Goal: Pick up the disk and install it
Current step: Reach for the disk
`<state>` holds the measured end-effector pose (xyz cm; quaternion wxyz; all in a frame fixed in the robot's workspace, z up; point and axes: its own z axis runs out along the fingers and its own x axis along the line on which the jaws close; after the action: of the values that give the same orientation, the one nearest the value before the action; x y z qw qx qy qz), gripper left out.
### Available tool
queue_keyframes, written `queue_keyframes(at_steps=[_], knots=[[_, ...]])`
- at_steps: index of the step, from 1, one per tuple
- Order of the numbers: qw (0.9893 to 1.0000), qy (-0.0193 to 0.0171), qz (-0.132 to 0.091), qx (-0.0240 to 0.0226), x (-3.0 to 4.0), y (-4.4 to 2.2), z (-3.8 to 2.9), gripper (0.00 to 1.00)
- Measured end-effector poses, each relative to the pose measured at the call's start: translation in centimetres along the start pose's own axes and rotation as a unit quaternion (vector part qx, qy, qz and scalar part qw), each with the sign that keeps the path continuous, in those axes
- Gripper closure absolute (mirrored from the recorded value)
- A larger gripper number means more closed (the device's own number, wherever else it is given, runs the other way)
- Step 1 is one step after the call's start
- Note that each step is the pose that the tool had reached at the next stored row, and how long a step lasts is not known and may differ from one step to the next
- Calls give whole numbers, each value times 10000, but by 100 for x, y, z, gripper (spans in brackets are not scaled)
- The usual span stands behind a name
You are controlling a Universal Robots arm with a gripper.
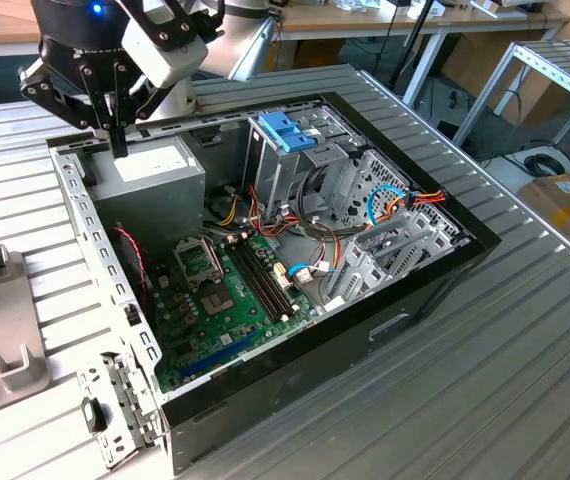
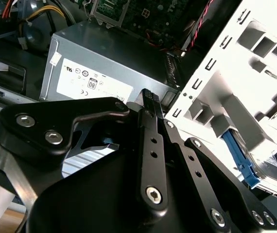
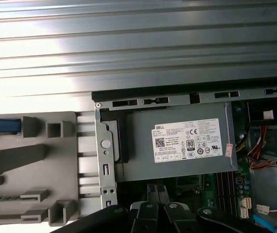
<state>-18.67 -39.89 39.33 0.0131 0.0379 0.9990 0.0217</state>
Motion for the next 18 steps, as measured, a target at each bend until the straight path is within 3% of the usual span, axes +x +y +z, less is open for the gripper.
queue_keyframes(at_steps=[18], knots=[[10000, 0, -1, 0, 119, -9, -4, 90]])
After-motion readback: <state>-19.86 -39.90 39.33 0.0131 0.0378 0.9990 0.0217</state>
